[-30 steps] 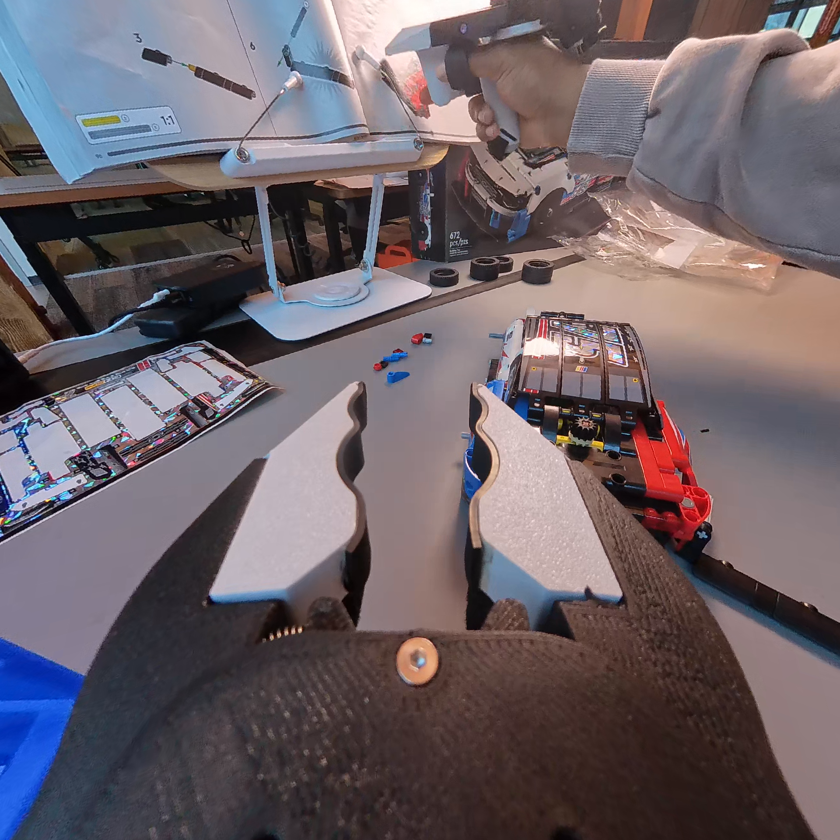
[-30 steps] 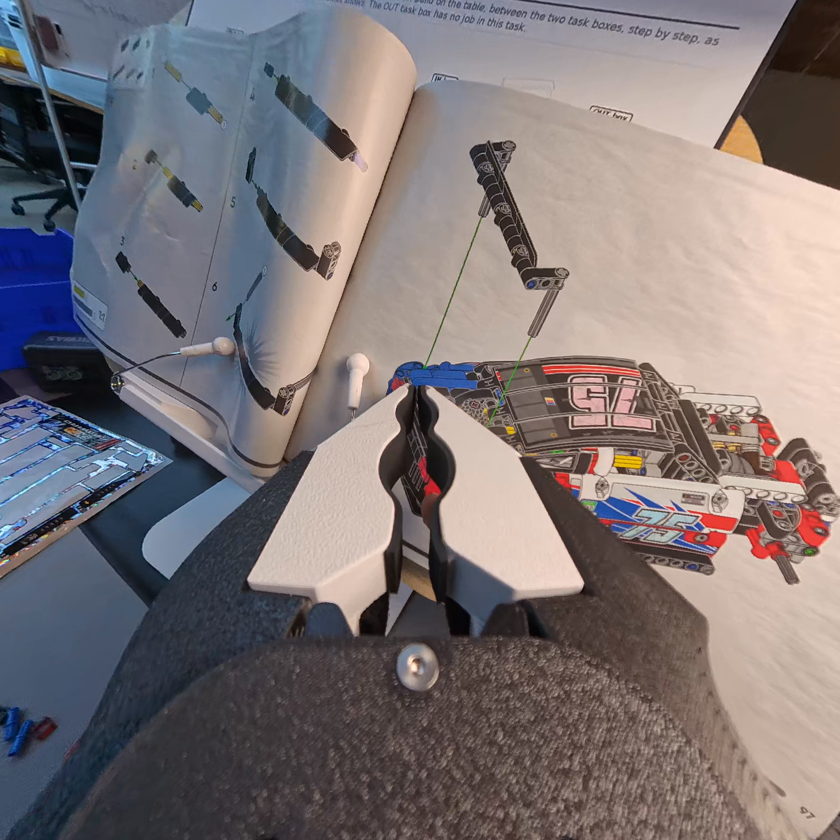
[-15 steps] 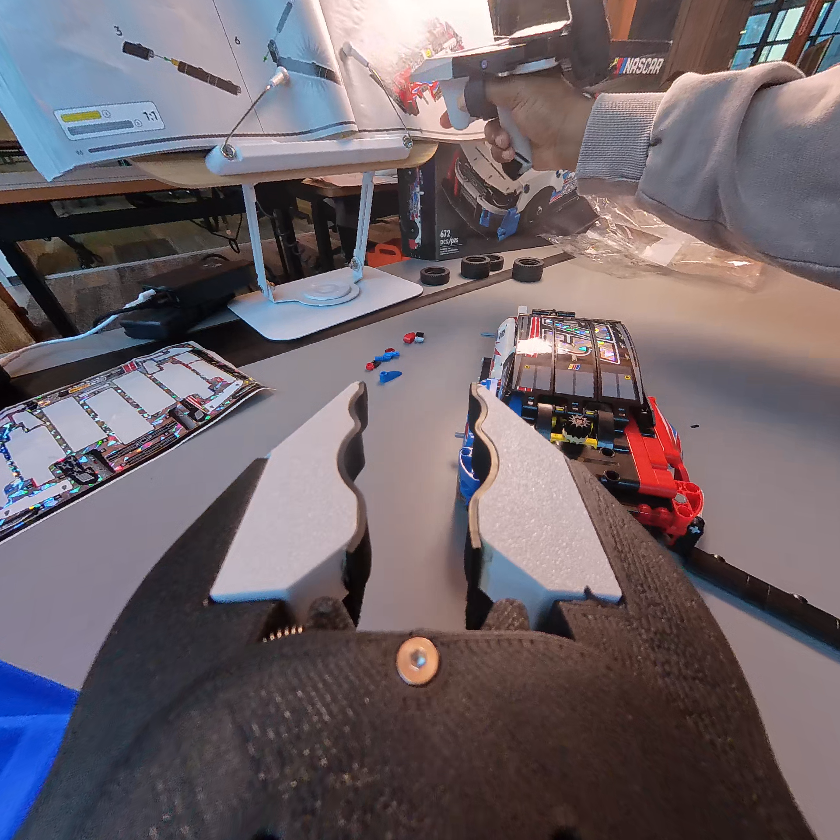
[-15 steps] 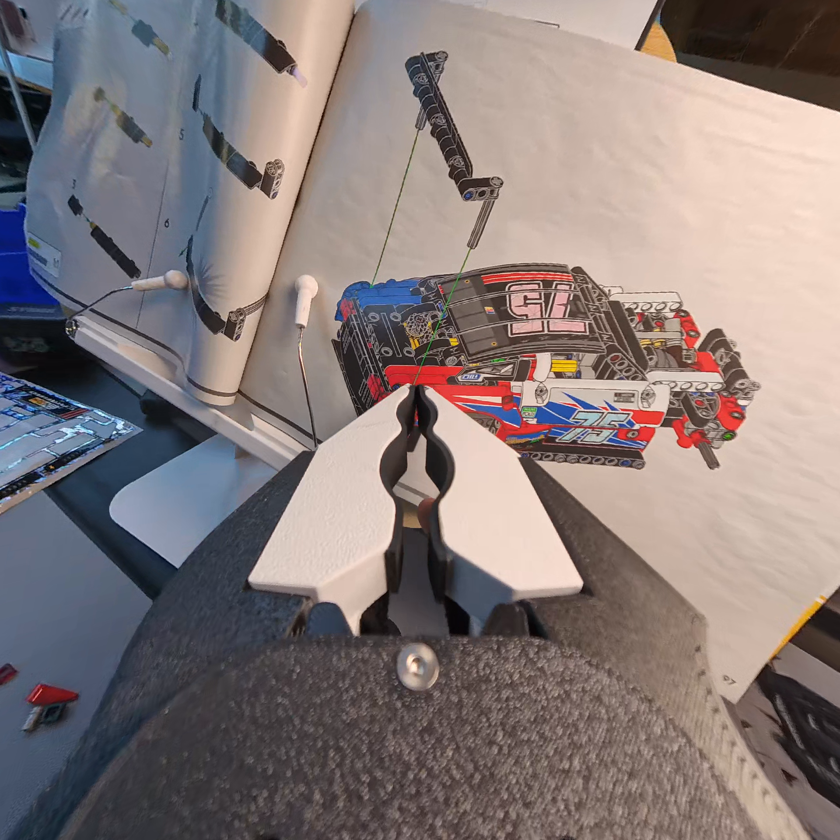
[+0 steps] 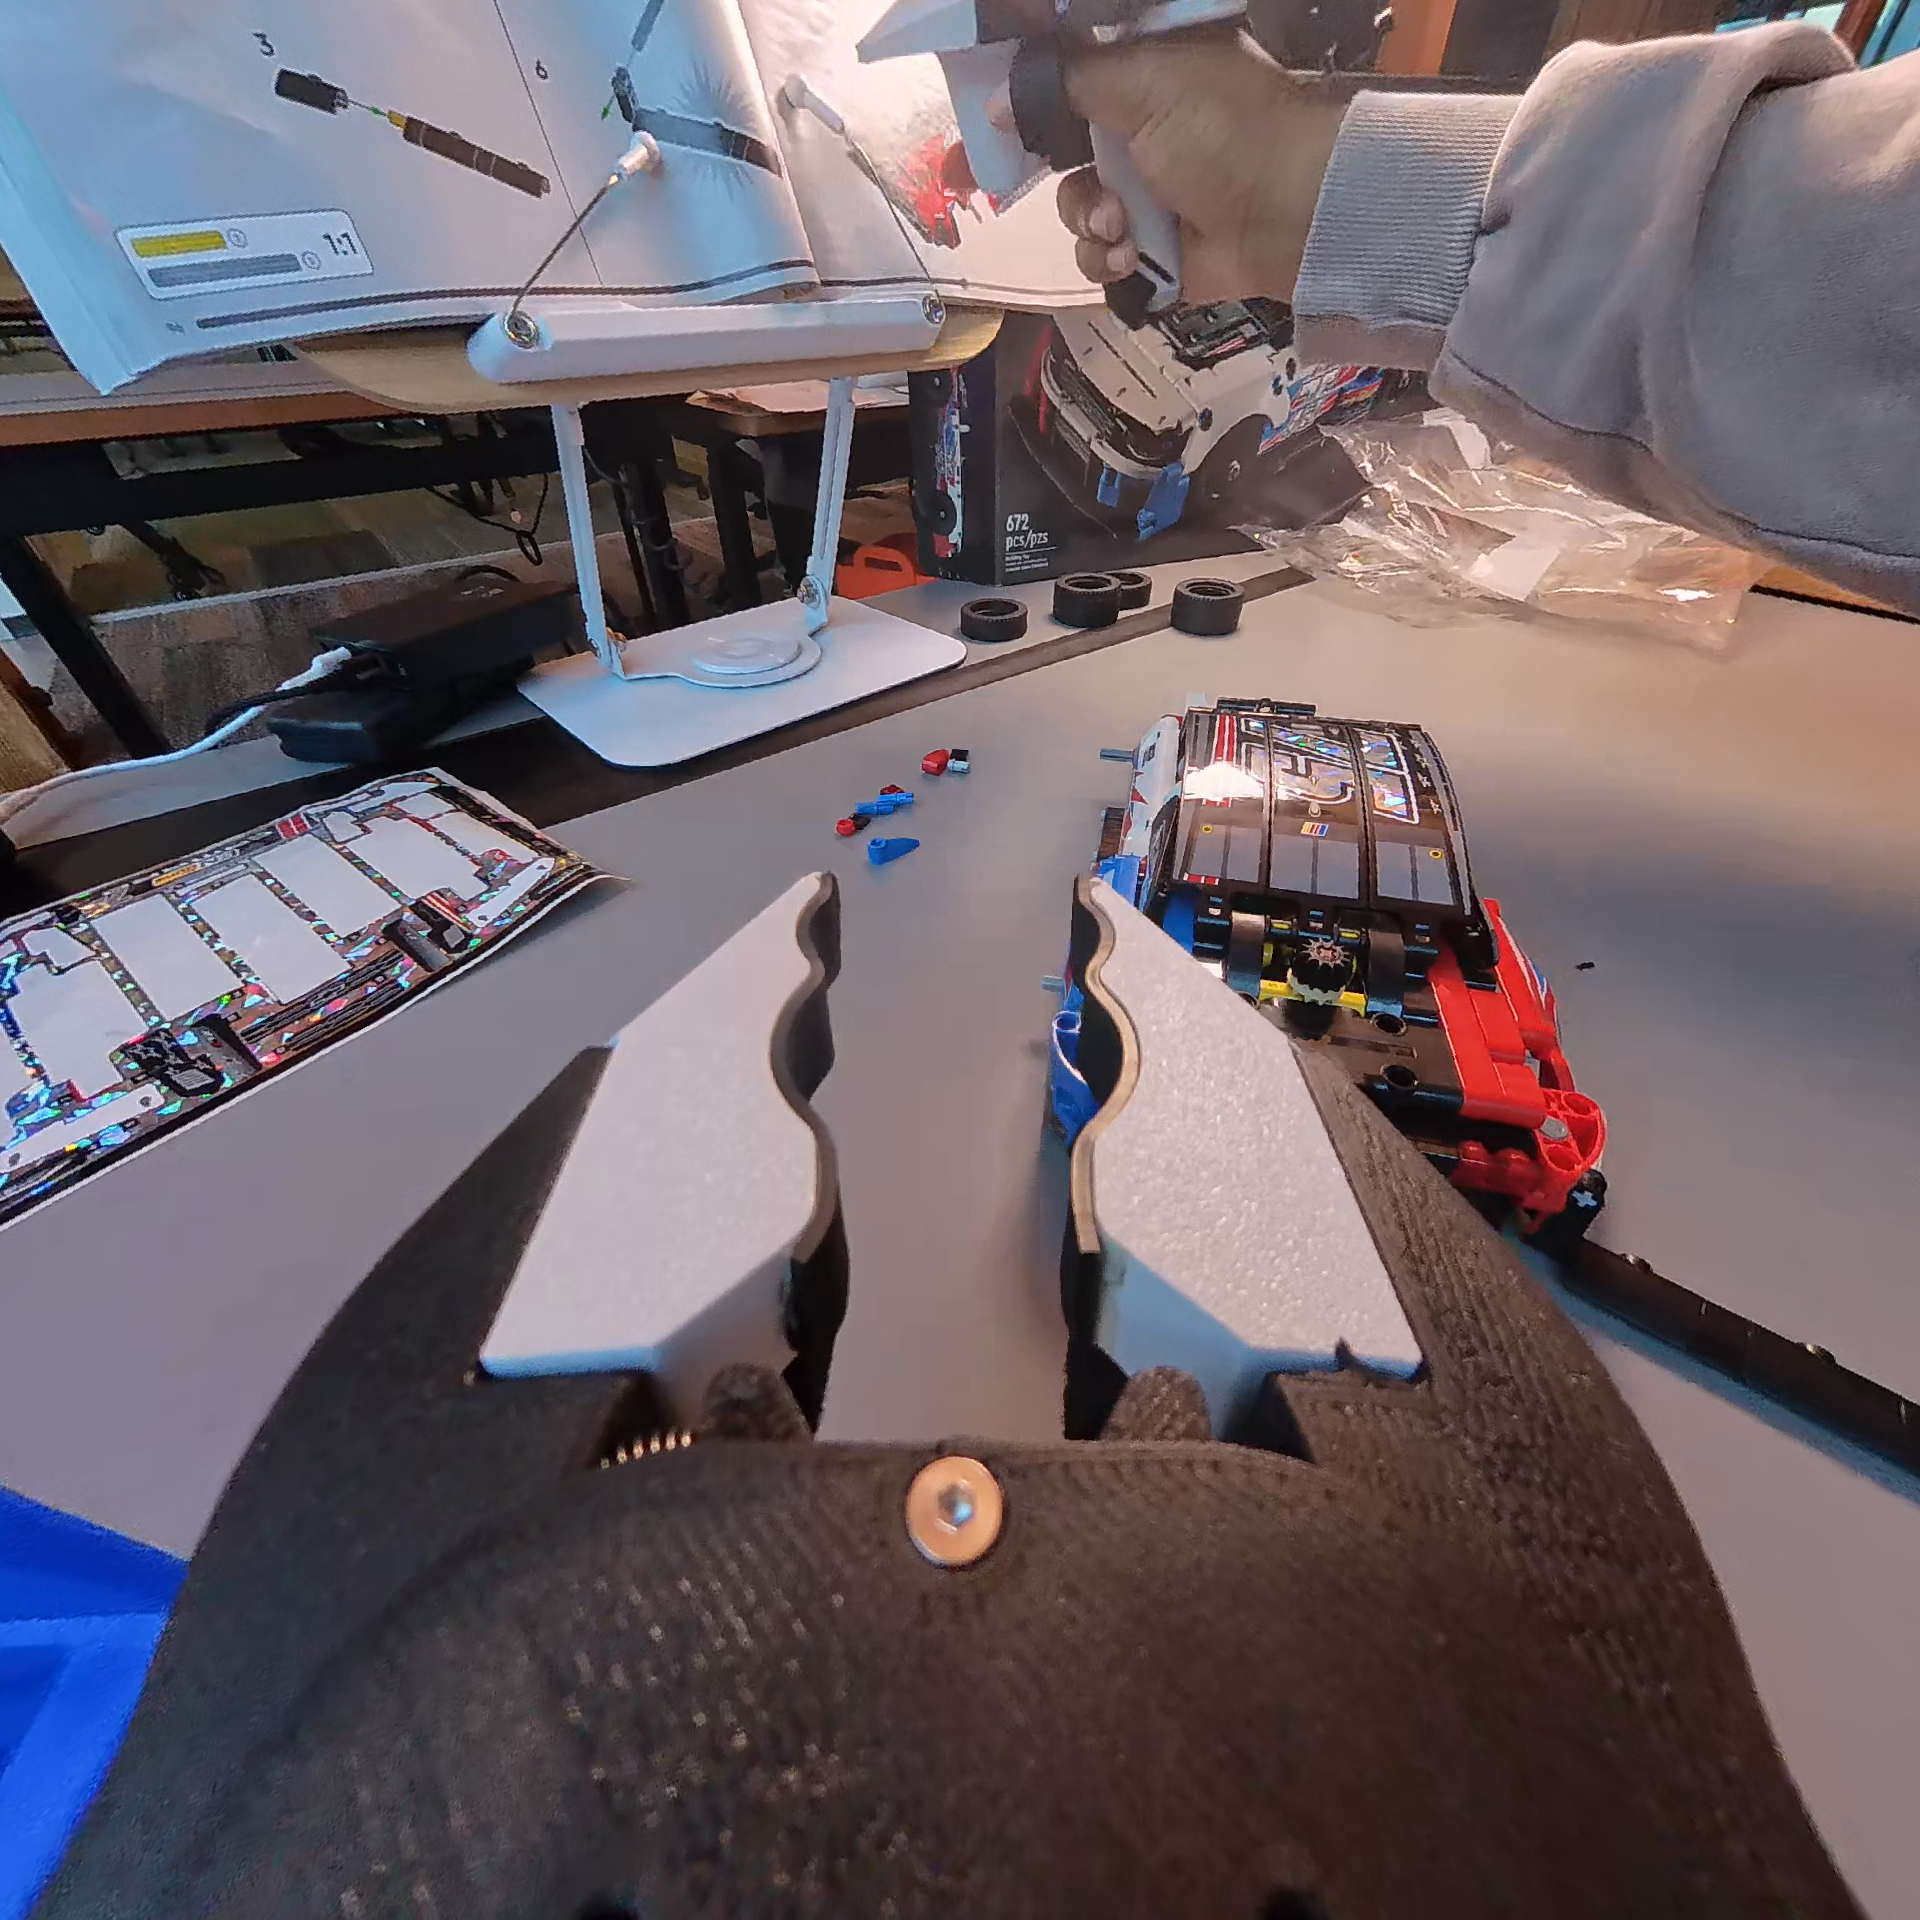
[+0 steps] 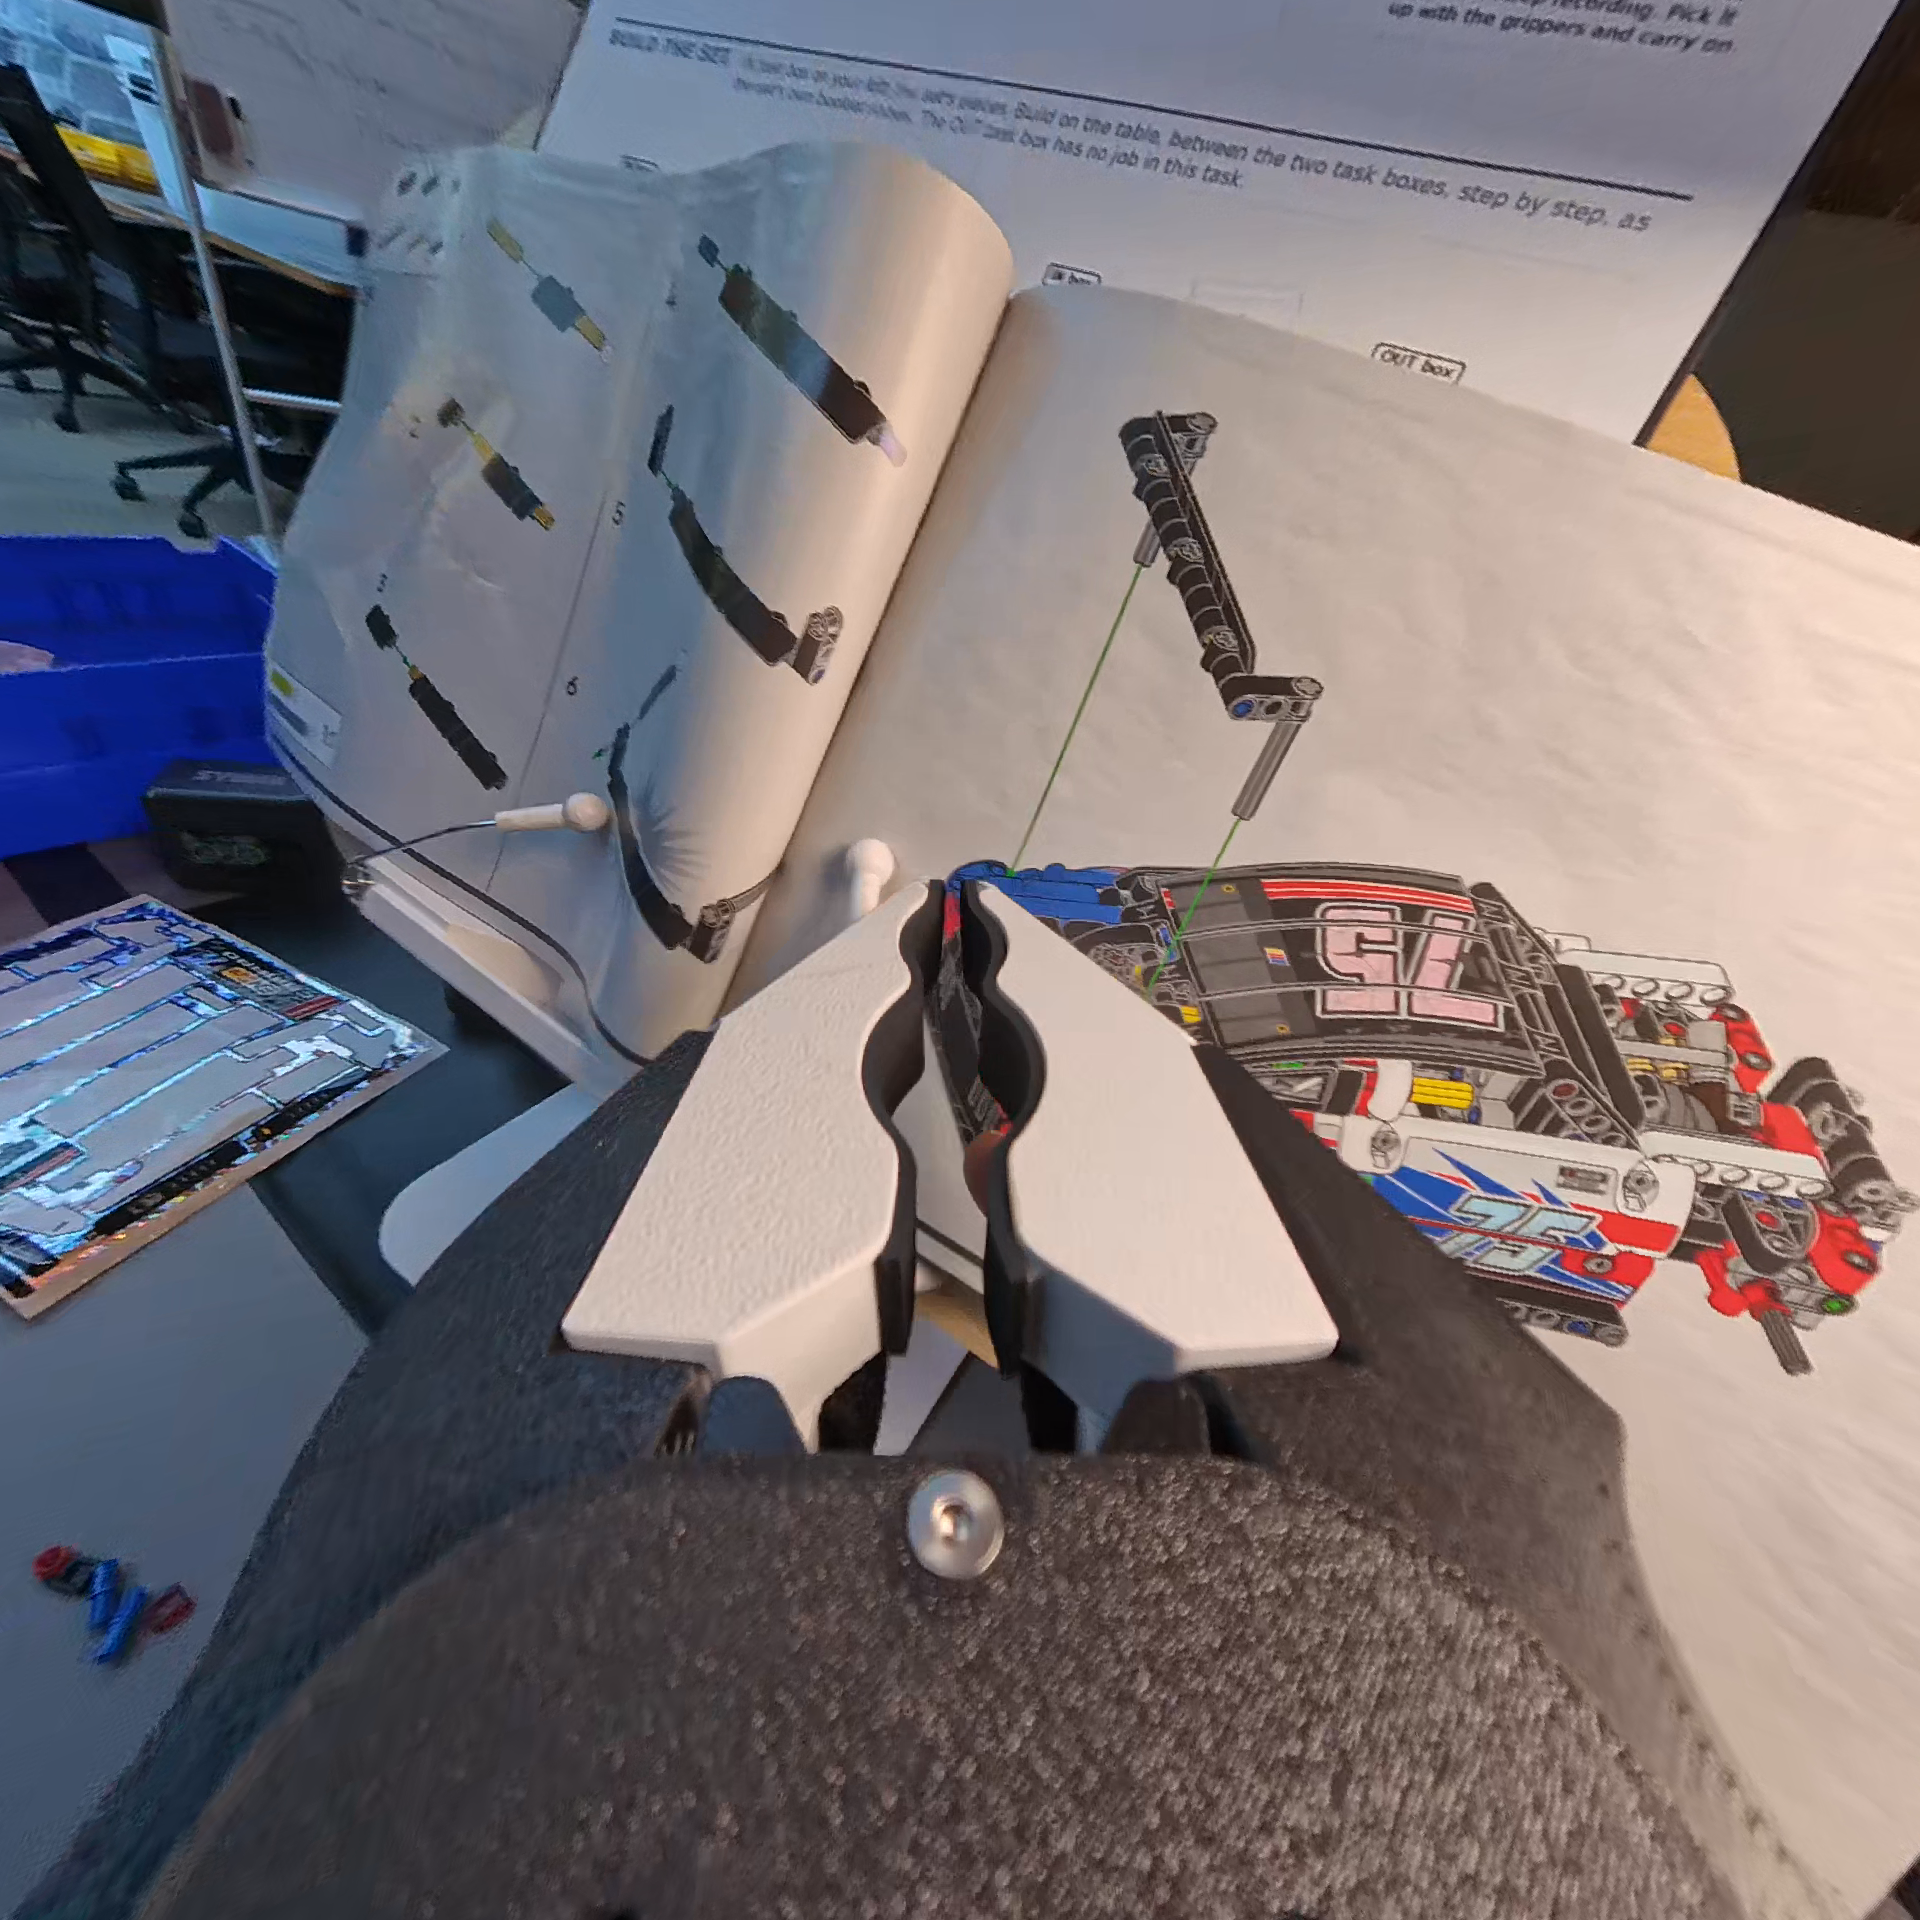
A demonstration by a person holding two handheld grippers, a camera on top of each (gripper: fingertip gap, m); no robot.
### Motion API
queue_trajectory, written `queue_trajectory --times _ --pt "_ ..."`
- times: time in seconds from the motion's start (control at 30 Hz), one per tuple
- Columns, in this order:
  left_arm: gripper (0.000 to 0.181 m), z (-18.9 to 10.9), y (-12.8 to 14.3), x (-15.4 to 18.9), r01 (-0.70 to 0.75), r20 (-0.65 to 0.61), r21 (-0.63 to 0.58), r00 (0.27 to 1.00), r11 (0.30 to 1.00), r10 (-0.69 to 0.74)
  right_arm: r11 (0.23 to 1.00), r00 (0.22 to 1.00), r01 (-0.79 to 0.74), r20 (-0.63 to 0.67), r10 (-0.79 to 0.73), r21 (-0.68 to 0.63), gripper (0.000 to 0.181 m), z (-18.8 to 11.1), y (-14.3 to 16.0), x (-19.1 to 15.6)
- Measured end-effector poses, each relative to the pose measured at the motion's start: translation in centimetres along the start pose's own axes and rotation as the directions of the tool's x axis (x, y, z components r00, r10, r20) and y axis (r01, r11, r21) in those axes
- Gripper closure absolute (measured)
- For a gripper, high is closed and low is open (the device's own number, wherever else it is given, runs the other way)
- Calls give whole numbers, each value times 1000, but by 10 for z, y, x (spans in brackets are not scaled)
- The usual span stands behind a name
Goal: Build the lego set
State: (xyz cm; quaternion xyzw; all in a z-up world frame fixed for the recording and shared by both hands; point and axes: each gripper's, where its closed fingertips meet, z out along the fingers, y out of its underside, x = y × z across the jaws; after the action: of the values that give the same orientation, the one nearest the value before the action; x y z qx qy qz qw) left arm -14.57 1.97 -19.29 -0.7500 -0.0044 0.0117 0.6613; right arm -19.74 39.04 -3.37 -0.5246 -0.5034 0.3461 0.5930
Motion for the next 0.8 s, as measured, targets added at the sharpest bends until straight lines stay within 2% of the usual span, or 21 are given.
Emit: queue_trajectory --times 0.1,0.17,0.23,0.37,0.43,0.47,0.53,0.6,0.7,0.8 --pt "133 -1 3 9 16 -55 -25 998 1000 -18 1000 994 -9 114 6 22 176 -18 -9 -35" --pt "125 -1 4 16 22 -104 -47 994 999 -26 1000 970 -19 241 17 8 172 -43 -9 -71" --pt "117 -2 5 25 18 -171 -78 985 997 -31 999 925 -22 379 32 -30 162 -79 -1 -112" --pt "104 -8 19 42 17 -305 -182 950 983 -73 988 858 56 513 24 -141 137 -159 38 -174" --pt "97 -8 30 48 8 -342 -237 935 971 -91 969 851 120 526 12 -216 133 -197 66 -193" --pt "93 -7 35 51 7 -355 -256 929 967 -101 952 854 155 520 5 -264 138 -214 82 -200" --pt "86 -4 42 56 5 -367 -288 923 958 -115 893 869 205 495 22 -401 147 -246 120 -210" --pt "80 0 48 59 -15 -358 -316 928 948 -105 817 897 217 440 50 -534 148 -271 158 -216" --pt "78 6 50 65 -33 -369 -340 924 940 -102 797 912 128 386 140 -591 151 -287 185 -232" --pt "80 9 56 72 -47 -390 -368 915 929 -108 814 900 56 382 209 -579 151 -277 188 -244"
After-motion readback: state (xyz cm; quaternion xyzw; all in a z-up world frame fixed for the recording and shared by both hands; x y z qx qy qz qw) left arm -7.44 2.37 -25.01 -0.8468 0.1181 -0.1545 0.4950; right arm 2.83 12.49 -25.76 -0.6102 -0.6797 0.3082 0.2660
